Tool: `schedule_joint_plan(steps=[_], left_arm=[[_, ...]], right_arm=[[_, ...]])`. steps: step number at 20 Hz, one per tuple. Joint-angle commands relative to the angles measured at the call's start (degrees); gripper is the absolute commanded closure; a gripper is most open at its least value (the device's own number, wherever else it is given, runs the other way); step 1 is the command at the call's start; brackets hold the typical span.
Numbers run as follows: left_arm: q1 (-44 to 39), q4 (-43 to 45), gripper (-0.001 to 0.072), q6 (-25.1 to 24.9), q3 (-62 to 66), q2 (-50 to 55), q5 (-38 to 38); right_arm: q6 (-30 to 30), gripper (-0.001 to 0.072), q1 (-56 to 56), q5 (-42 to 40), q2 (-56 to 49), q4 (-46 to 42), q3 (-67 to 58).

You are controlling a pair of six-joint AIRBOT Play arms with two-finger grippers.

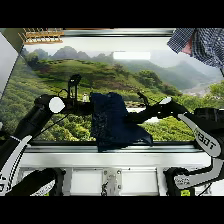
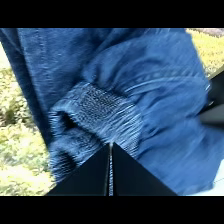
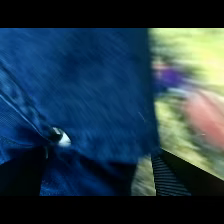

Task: Fold the clothes and pants, and hang the long-sleeved shirts on hangers.

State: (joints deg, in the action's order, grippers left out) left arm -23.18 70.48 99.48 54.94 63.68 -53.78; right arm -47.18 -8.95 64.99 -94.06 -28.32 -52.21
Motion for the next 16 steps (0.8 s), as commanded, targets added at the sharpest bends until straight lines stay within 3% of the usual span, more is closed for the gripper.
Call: schedule_joint_plan(steps=[1, 4, 5, 8, 11, 16], left_arm=[[-0.1, 0.0, 0.0699, 0.1, -0.1, 0.0, 0.0], [-0.1, 0.0, 0.07, 0.1, -0.1, 0.0, 0.0], [-0.1, 0.0, 0.0699, 0.1, -0.1, 0.0, 0.0], [-0.1, 0.0, 0.07, 0.1, -0.1, 0.0, 0.0], [-0.1, 0.0, 0.07, 0.1, -0.1, 0.0, 0.0], [-0.1, 0.0, 0.0699, 0.1, -0.1, 0.0, 0.0]], right_arm=[[1.7, 0.0003, -6.2, -2.2, -1.5, 4.7, 0.0], [1.8, 0.0045, -9.6, -4.4, -1.5, 8.4, 0.0], [1.8, 0.0251, -10.4, -5.1, -1.5, 9.8, 0.0], [2.9, 0.0674, -12.1, -6.8, -1.5, 12.1, -0.1], [-0.9, 0.0669, -10.7, -9.8, 0.7, 8.1, -1.4], [-19.5, 0.067, 4.3, -11.6, 12.0, -23.9, -7.8]])
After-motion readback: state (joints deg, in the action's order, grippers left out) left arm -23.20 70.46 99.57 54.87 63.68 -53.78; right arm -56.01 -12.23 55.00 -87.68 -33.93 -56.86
